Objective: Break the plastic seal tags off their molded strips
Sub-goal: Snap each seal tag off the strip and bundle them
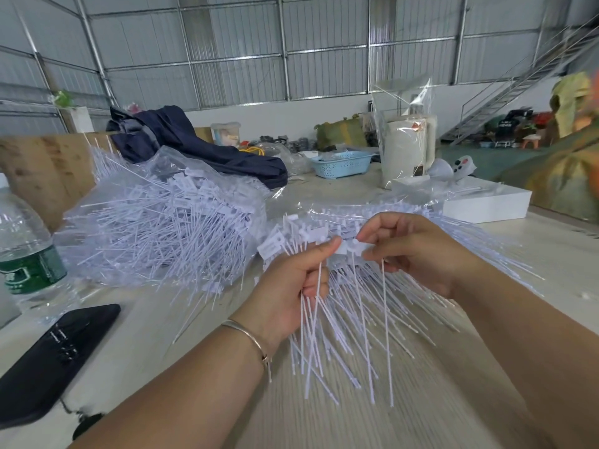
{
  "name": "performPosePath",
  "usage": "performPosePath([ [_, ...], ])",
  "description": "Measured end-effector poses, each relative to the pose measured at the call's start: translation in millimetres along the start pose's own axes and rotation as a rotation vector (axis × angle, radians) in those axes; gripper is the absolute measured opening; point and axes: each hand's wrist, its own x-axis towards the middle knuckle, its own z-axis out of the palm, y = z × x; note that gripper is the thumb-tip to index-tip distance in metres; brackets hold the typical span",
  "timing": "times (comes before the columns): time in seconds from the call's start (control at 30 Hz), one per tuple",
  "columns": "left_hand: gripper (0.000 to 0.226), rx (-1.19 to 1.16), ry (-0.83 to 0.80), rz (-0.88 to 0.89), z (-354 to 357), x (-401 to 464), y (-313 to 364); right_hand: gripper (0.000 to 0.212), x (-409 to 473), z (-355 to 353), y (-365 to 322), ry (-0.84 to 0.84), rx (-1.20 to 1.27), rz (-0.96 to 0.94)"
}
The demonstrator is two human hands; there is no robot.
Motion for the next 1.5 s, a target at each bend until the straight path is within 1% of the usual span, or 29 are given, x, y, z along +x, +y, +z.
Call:
performPosePath([
  [0.13,0.03,-0.033,0.013,0.003,-1.1,1.1,0.0,0.015,-1.7,-1.7,-1.1,-0.005,-0.038,-0.033],
  [0.23,0.037,-0.085,-0.093,-0.037,-3.2,-0.5,0.7,0.023,-2.1,-0.2,0.8,-0.007,-0.078,-0.026],
  [0.3,0.032,-0.126,-0.189,-0.079,-2.7,-1.9,0.9,0.027,-1.2,1.6,2.5,-0.038,-0.046,-0.023],
  [0.37,0.017,-0.168,-0.288,-0.106,1.5,-4.8,0.1,0.034,-0.5,4.1,3.0,-0.081,-0.007,-0.023],
  [0.4,0.014,-0.202,-0.324,-0.122,2.9,-5.8,-1.7,0.036,-0.5,5.7,3.1,-0.108,0.0,-0.021],
  [0.47,0.021,-0.245,-0.359,-0.159,3.4,-5.8,-5.2,0.036,-1.3,8.5,2.8,-0.143,0.005,-0.013],
  [0.53,0.037,-0.208,-0.336,-0.183,3.3,-3.6,-9.4,0.034,-2.5,9.7,2.4,-0.135,0.011,-0.008],
  [0.57,0.055,-0.183,-0.299,-0.195,3.7,-3.1,-9.0,0.033,-3.0,10.0,1.9,-0.129,0.012,-0.006],
  [0.6,0.05,-0.171,-0.284,-0.171,3.5,-2.1,-8.5,0.031,-3.7,10.4,0.9,-0.129,0.013,-0.005],
  [0.63,0.038,-0.183,-0.269,-0.132,3.2,-1.2,-7.8,0.029,-4.4,11.3,-0.3,-0.134,0.011,-0.006],
  [0.7,0.025,-0.216,-0.176,-0.058,2.3,1.3,-5.6,0.024,-5.1,14.0,-2.8,-0.143,-0.01,-0.008],
  [0.77,0.028,-0.254,-0.086,-0.046,1.8,2.2,-4.2,0.02,-5.0,15.7,-4.5,-0.098,-0.049,-0.008],
  [0.83,0.027,-0.235,-0.036,-0.043,1.0,2.5,-6.1,0.017,-4.1,14.3,-5.2,-0.026,-0.075,-0.017],
  [0.93,0.023,-0.085,-0.004,-0.04,2.1,1.7,-8.7,0.009,-3.2,7.4,-5.5,0.014,-0.108,-0.04],
  [1.0,0.029,0.003,-0.014,-0.028,2.7,1.7,-8.7,0.009,-3.3,2.3,-6.5,0.019,-0.116,-0.031],
  [1.07,0.032,0.046,-0.033,-0.029,2.3,2.9,-8.0,0.01,-3.8,-0.6,-7.5,-0.002,-0.135,-0.014],
  [1.17,0.028,0.08,-0.089,-0.091,1.8,3.0,-2.8,0.012,-4.7,-5.6,-10.6,-0.009,-0.191,0.017],
  [1.27,0.032,0.086,-0.1,-0.168,-2.9,2.5,2.2,0.03,-4.5,-19.7,-12.2,0.086,-0.268,0.026],
  [1.33,0.028,0.043,-0.075,-0.151,-3.4,0.8,3.7,0.034,-4.3,-25.3,-11.0,0.152,-0.258,0.024],
  [1.4,0.026,0.061,-0.071,-0.097,-0.9,-0.8,2.4,0.039,-2.7,-24.6,-8.2,0.18,-0.201,0.026],
  [1.5,0.038,0.097,-0.007,-0.035,1.1,0.0,-1.5,0.041,-0.1,-17.7,-3.7,0.122,-0.101,0.049],
])
